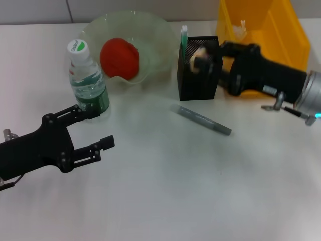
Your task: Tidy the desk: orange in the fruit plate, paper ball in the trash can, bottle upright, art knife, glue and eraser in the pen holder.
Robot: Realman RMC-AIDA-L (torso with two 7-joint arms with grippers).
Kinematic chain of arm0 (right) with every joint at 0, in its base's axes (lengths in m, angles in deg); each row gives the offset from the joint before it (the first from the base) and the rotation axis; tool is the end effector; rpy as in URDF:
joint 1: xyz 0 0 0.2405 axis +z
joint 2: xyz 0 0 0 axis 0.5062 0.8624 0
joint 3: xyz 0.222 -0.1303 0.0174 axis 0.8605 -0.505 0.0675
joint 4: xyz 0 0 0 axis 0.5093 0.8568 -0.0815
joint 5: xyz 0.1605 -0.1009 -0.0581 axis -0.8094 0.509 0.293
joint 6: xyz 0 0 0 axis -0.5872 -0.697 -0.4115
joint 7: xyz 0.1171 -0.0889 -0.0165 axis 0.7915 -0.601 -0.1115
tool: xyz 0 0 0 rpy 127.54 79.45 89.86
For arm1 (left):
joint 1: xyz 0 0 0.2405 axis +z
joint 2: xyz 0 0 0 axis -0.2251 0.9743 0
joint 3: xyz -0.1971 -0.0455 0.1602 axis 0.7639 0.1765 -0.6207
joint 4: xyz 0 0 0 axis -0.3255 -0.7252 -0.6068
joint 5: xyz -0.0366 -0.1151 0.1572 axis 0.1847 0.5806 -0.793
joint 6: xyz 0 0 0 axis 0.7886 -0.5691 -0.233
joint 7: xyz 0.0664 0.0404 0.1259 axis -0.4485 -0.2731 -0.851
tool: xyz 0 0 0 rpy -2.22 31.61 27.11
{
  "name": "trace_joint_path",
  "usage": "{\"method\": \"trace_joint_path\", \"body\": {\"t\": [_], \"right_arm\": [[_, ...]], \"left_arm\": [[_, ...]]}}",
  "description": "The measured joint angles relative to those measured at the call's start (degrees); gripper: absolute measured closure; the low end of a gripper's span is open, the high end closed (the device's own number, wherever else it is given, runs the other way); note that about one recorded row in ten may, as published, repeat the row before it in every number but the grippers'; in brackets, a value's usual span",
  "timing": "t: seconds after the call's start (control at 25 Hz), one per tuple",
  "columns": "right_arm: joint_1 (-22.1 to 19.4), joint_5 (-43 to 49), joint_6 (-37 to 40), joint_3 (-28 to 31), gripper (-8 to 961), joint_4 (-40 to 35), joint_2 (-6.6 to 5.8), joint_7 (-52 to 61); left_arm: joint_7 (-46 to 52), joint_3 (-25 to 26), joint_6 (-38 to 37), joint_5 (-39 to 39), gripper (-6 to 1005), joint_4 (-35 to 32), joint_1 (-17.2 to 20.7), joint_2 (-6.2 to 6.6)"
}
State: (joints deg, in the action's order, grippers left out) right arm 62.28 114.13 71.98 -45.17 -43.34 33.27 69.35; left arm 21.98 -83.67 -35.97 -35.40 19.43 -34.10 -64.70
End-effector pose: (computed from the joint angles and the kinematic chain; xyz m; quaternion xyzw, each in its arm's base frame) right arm 0.2238 0.3369 -0.0238 -0.8900 0.1092 0.3795 0.2280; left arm -0.2937 0.2530 0.0003 -0.9122 -0.1351 -0.3452 0.1744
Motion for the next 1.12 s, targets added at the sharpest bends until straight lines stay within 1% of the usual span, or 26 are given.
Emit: {"method": "trace_joint_path", "body": {"t": [0.2, 0.4, 0.56, 1.12], "right_arm": [[0.65, -5.98, -7.07, -0.09, 570, 0.75, 0.03, -1.89], [2.39, -6.87, -12.7, -0.06, 570, 1.0, 0.04, -3.17], [3.37, -6.89, -14.28, -0.16, 571, 1.65, 0.04, -3.18], [4.92, -6.94, -16.97, -0.58, 501, 2.58, -0.06, -2.72]], "left_arm": [[0.01, 0.0, 0.0, 0.13, 230, 0.0, -0.08, -0.09], [0.02, 0.0, 0.0, 0.5, 230, 0.0, -0.1, -0.12], [0.01, 0.0, 0.0, 0.52, 231, 0.0, -0.1, -0.12], [-0.08, 0.0, -0.01, 0.62, 230, 0.0, -0.09, -0.11]]}}
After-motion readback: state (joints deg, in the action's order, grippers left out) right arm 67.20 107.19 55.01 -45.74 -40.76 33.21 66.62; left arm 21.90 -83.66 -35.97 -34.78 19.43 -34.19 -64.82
